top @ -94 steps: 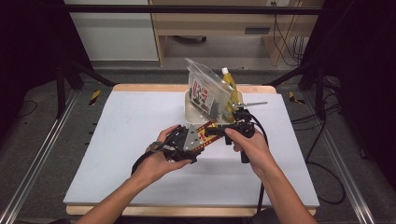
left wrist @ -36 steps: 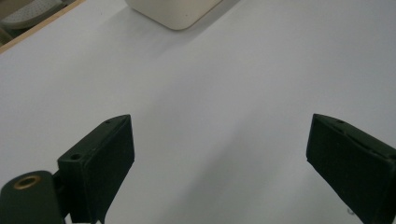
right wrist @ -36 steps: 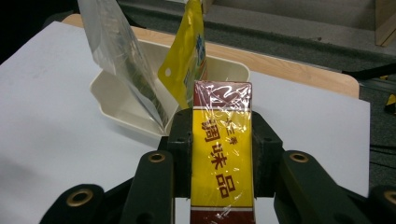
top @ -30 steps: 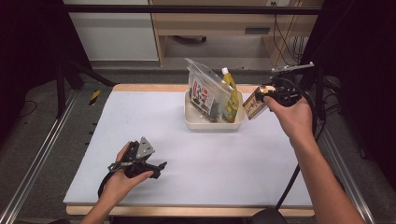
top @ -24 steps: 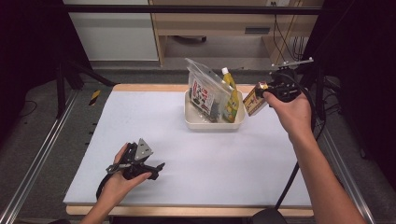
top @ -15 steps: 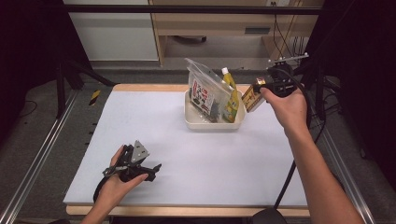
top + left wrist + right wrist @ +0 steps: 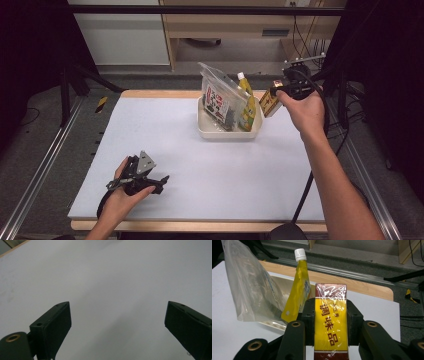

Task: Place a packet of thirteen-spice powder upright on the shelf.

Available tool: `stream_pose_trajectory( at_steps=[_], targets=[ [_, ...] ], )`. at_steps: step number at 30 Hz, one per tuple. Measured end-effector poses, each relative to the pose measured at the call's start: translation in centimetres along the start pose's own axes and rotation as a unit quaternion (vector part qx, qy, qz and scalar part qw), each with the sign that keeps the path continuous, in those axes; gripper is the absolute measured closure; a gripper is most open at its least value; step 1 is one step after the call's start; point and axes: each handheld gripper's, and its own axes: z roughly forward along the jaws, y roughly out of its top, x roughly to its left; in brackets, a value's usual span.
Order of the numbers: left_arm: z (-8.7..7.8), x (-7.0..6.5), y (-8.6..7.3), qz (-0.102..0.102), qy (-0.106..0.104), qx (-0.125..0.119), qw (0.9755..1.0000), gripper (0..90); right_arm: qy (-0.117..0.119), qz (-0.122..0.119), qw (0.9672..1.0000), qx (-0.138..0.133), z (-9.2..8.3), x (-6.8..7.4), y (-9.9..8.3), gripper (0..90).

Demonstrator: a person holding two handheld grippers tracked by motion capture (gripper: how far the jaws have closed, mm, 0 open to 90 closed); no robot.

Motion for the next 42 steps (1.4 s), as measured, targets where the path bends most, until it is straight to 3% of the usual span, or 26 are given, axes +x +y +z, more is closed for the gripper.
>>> stream_pose_trajectory(
  at_steps=[14, 31, 37, 42],
  targets=[
    [0.3, -0.2, 0.0, 0.002, -0.004, 0.004, 1.0, 6.9, -0.029, 0.008, 0.9995, 0.009, 1.7, 0.3, 0.5, 67.9],
    [0.7, -0.5, -0.2, -0.001, -0.01, 0.009, 0.9999, 7.0, -0.028, 0.039, 0.9988, 0.01, 5.7, 0.6, 1.2, 68.0],
    [0.7, -0.5, -0.3, 0.006, -0.013, 0.015, 0.9998, 7.0, -0.028, 0.037, 0.9987, 0.018, 6.5, 0.7, 1.2, 68.0],
    [0.9, -0.7, -0.3, -0.002, -0.015, 0.009, 0.9998, 7.0, -0.031, 0.034, 0.9987, 0.024, 6.9, 0.8, 1.1, 68.1]
  ],
)
